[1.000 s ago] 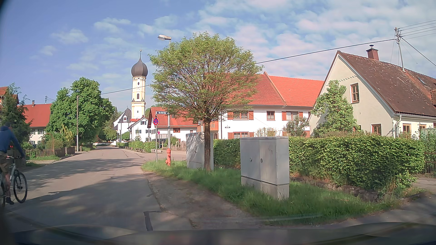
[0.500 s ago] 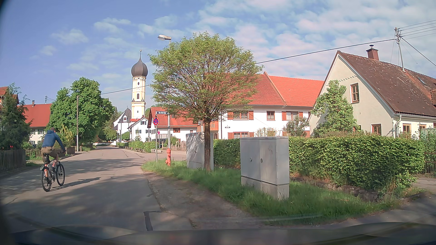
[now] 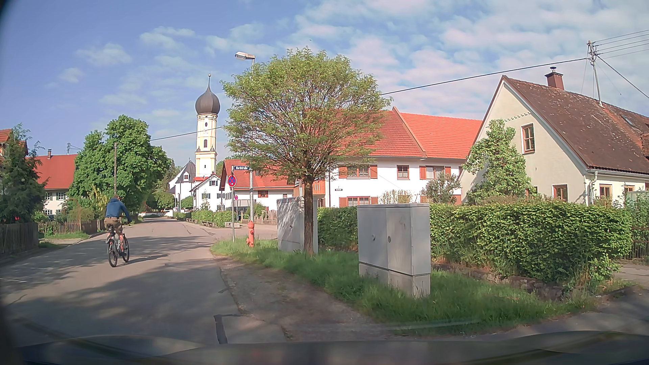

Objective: Follow the waypoints while adhering to traffic rules and regulations

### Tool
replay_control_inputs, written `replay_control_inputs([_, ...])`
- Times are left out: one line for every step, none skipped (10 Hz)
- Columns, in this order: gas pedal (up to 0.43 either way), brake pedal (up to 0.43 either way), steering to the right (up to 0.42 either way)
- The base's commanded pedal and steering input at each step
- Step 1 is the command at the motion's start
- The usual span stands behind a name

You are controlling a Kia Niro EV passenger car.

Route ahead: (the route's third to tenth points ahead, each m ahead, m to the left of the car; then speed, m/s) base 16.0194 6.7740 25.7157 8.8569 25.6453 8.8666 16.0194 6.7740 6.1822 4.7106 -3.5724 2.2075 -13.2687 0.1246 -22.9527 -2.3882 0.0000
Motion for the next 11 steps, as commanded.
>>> replay_control_inputs([0.000,0.232,0.467])
replay_control_inputs([0.000,0.232,0.467])
replay_control_inputs([0.000,0.232,0.467])
replay_control_inputs([0.000,0.232,0.467])
replay_control_inputs([0.000,0.232,0.468])
replay_control_inputs([0.000,0.232,0.467])
replay_control_inputs([0.000,0.232,0.468])
replay_control_inputs([0.000,0.232,0.467])
replay_control_inputs([0.000,0.232,0.467])
replay_control_inputs([0.000,0.232,0.467])
replay_control_inputs([0.000,0.232,0.468])
